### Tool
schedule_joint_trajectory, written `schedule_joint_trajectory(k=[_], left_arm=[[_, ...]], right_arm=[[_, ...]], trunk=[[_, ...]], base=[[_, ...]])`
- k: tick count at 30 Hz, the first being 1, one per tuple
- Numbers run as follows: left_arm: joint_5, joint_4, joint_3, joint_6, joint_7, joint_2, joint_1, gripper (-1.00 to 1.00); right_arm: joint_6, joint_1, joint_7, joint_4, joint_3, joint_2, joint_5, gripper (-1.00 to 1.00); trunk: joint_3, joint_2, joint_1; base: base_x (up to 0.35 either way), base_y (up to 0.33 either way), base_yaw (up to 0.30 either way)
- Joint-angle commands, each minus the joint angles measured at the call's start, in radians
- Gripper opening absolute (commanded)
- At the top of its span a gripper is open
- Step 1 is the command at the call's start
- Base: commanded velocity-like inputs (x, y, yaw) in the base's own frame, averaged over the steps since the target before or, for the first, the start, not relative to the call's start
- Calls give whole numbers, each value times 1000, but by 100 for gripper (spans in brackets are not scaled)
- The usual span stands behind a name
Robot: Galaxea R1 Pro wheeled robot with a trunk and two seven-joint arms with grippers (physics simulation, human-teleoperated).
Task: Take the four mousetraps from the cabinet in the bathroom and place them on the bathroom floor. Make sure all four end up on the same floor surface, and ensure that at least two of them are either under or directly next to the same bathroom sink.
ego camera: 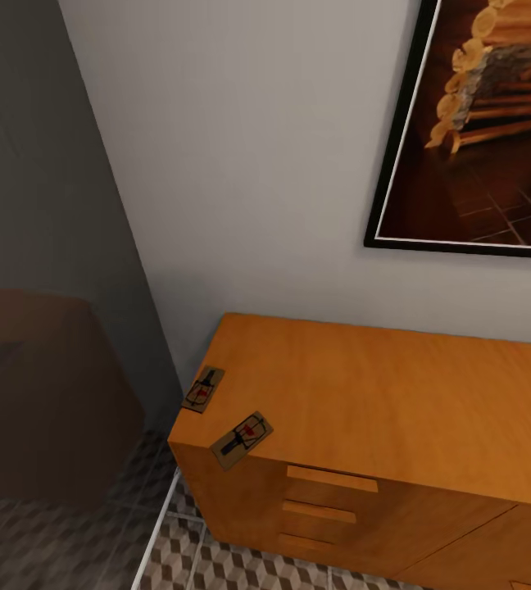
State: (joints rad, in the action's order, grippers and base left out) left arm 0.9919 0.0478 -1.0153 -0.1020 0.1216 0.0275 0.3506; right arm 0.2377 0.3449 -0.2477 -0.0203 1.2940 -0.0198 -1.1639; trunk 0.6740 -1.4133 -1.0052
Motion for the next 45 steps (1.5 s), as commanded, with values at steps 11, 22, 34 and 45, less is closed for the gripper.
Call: schedule_joint_trajectory(k=[11,22,34,45], left_arm=[[7,-24,-5,-14,-3,6,1,100],[7,-29,-5,-18,-4,9,1,100],[2,-94,-9,-17,-4,15,1,100],[-4,-104,-23,-16,-6,23,1,100]], right_arm=[[3,0,-4,-3,12,1,-1,100],[3,0,-4,-1,12,10,-1,100],[4,0,-3,0,9,47,-7,100],[4,0,-4,-1,9,46,-6,100]], trunk=[[1,0,0],[1,0,0],[1,0,0],[1,0,0]], base=[[-14,0,0],[-298,0,0],[-334,0,0],[-268,0,0]])
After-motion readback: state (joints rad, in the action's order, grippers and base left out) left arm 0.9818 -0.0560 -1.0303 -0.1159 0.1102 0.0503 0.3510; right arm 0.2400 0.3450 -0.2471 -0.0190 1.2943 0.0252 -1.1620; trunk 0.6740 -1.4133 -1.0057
